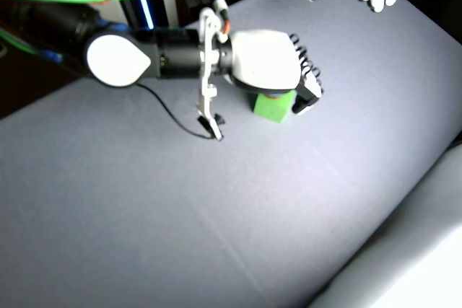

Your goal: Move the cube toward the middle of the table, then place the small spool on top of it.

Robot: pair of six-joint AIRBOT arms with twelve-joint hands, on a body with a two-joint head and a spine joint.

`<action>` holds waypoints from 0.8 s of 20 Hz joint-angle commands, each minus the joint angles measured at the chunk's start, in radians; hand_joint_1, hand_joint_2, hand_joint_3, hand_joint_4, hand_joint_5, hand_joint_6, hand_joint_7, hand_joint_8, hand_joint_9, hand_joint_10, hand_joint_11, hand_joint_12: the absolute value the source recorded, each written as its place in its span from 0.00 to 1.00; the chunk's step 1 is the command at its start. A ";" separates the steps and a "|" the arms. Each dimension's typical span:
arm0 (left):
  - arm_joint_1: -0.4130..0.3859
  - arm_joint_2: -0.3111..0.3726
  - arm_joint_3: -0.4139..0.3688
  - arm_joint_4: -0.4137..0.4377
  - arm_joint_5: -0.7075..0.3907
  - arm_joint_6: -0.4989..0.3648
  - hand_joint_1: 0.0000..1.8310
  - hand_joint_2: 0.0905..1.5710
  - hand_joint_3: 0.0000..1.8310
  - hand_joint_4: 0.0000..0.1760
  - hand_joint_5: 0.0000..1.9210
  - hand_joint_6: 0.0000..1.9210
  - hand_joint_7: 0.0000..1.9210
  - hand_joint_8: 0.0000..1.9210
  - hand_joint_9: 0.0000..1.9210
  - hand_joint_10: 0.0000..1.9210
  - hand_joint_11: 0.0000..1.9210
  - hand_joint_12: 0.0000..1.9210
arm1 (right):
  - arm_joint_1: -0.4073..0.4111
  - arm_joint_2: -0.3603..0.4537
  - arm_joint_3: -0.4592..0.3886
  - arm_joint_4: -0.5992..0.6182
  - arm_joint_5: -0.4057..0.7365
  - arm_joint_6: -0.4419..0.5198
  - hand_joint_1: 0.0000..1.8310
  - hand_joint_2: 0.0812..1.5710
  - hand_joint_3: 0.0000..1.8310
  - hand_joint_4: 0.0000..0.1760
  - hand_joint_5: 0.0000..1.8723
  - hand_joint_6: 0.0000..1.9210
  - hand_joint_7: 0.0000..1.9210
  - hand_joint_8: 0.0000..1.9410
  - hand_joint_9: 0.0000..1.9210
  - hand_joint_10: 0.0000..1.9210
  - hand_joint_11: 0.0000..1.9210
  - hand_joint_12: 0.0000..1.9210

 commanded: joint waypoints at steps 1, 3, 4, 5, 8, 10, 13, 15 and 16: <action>-0.009 -0.002 0.006 -0.006 -0.129 -0.004 0.48 0.56 0.00 0.47 0.11 0.00 0.17 0.00 0.23 0.00 0.00 0.49 | 0.010 0.003 -0.004 0.034 0.091 -0.001 0.59 0.53 0.00 0.00 0.42 0.00 0.39 0.05 0.32 0.45 0.28 0.74; -0.009 -0.002 0.006 -0.006 -0.131 -0.005 0.49 0.57 0.00 0.49 0.11 0.00 0.17 0.00 0.22 0.00 0.00 0.46 | 0.010 0.003 -0.011 0.035 0.092 -0.001 0.48 0.57 0.00 0.36 0.36 0.00 0.35 0.03 0.29 0.43 0.23 0.73; -0.009 -0.002 0.006 -0.008 -0.133 -0.005 0.49 0.57 0.00 0.50 0.11 0.00 0.16 0.00 0.22 0.00 0.00 0.45 | 0.010 0.003 -0.015 0.039 0.098 -0.001 0.44 0.60 0.00 0.52 0.33 0.00 0.33 0.01 0.28 0.31 0.18 0.69; -0.008 -0.002 0.006 -0.009 -0.135 -0.006 0.49 0.57 0.00 0.57 0.11 0.00 0.16 0.00 0.21 0.00 0.00 0.45 | 0.010 0.005 -0.019 0.052 0.112 -0.001 0.41 0.61 0.00 0.62 0.30 0.00 0.28 0.00 0.27 0.16 0.09 0.66; -0.005 -0.001 0.003 -0.013 -0.146 -0.006 0.45 0.57 0.00 0.59 0.10 0.00 0.15 0.00 0.21 0.00 0.00 0.47 | 0.005 0.070 -0.048 0.157 0.188 -0.026 0.34 0.64 0.00 0.49 0.16 0.00 0.12 0.00 0.14 0.01 0.00 0.42; 0.000 0.000 -0.001 -0.018 -0.161 -0.006 0.44 0.59 0.00 0.72 0.10 0.00 0.15 0.00 0.20 0.00 0.00 0.47 | -0.028 0.128 -0.073 0.219 0.247 -0.026 0.35 0.67 0.00 0.17 0.17 0.00 0.14 0.00 0.16 0.00 0.02 0.37; 0.013 0.004 -0.009 -0.023 -0.189 -0.012 0.40 0.60 0.01 0.58 0.10 0.00 0.15 0.00 0.20 0.00 0.00 0.45 | -0.122 0.221 -0.116 0.346 0.379 -0.038 0.19 0.61 0.00 0.30 0.13 0.00 0.10 0.00 0.08 0.00 0.00 0.20; 0.020 0.004 -0.010 -0.024 -0.208 -0.026 0.38 0.61 0.00 0.59 0.09 0.00 0.14 0.00 0.20 0.00 0.00 0.44 | -0.213 0.292 -0.170 0.464 0.498 -0.092 0.26 0.68 0.00 0.15 0.13 0.00 0.12 0.00 0.10 0.00 0.02 0.18; 0.021 0.003 -0.010 -0.024 -0.218 -0.030 0.37 0.61 0.00 0.58 0.09 0.00 0.15 0.00 0.20 0.00 0.00 0.45 | -0.260 0.323 -0.200 0.516 0.563 -0.121 0.26 0.69 0.00 0.16 0.13 0.00 0.13 0.00 0.11 0.01 0.03 0.18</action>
